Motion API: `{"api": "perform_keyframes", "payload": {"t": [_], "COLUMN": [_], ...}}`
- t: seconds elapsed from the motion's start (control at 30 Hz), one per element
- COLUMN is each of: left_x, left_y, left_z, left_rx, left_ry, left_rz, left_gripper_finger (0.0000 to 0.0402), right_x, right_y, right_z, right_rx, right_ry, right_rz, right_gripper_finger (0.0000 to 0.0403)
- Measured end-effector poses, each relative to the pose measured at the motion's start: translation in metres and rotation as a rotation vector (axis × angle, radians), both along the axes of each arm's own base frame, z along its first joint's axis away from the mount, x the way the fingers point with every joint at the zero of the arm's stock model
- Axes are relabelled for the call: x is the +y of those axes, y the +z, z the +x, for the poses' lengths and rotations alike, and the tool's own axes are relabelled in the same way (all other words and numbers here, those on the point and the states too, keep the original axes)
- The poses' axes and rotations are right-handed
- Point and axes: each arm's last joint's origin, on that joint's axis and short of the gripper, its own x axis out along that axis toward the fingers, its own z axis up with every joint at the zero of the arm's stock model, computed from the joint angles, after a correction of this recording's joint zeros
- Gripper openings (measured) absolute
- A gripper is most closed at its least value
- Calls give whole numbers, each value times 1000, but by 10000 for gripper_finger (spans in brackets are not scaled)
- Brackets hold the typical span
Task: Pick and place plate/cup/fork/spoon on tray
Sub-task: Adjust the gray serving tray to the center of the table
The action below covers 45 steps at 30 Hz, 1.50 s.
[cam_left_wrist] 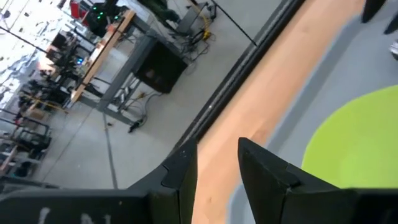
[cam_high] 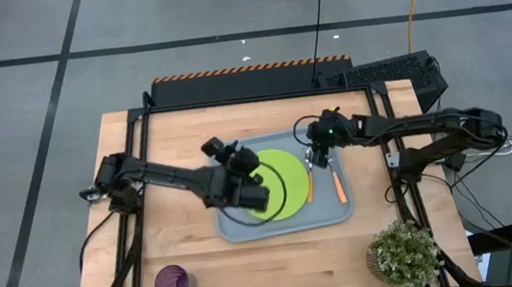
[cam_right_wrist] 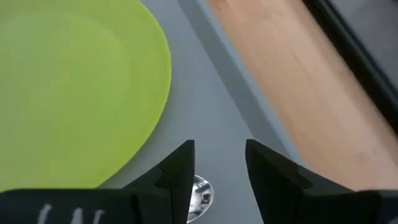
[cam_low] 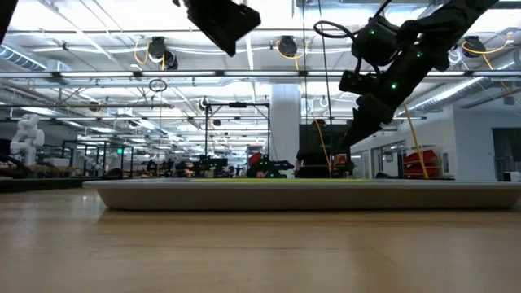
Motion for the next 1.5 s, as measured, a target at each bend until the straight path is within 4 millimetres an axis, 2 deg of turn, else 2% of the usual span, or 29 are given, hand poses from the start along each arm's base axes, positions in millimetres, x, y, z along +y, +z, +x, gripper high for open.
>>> {"api": "perform_keyframes", "payload": {"t": [0.27, 0.43, 0.53, 0.67, 0.83, 0.93, 1.1, 1.17, 1.3, 1.5], "left_x": [43, 62, 71, 79, 84, 92, 112, 116, 114, 95], "left_y": [11, 1, 6, 14, 11, -4, -37, -54, -77, -100], "left_z": [29, 39, 32, 12, -23, -46, -68, -74, -80, -85], "left_rx": [31, 47, 30, -12, -50, 13, 90, 129, 140, 176], "left_ry": [-126, -291, -337, -339, -326, -248, -146, -119, -98, -111], "left_rz": [-69, -228, -338, -465, -635, -759, -1005, -1031, -1052, -1072], "left_gripper_finger": [120, 120, 120, 120, 120, 120, 120, 120, 120, 120], "right_x": [-7, -7, -6, -5, -2, -1, 0, 1, 1, 0], "right_y": [0, 5, 16, 36, 55, 63, 73, 77, 83, 91], "right_z": [-3, -3, -4, -9, -16, -19, -23, -24, -28, -27], "right_rx": [-58, -92, -160, -262, -383, -440, -509, -535, -572, -626], "right_ry": [-38, -39, -34, -43, -59, -62, -70, -71, -95, -79], "right_rz": [128, 118, 90, 60, 44, 36, 25, 21, -23, -97], "right_gripper_finger": [135, 134, 134, 134, 134, 134, 134, 134, 134, 134]}}
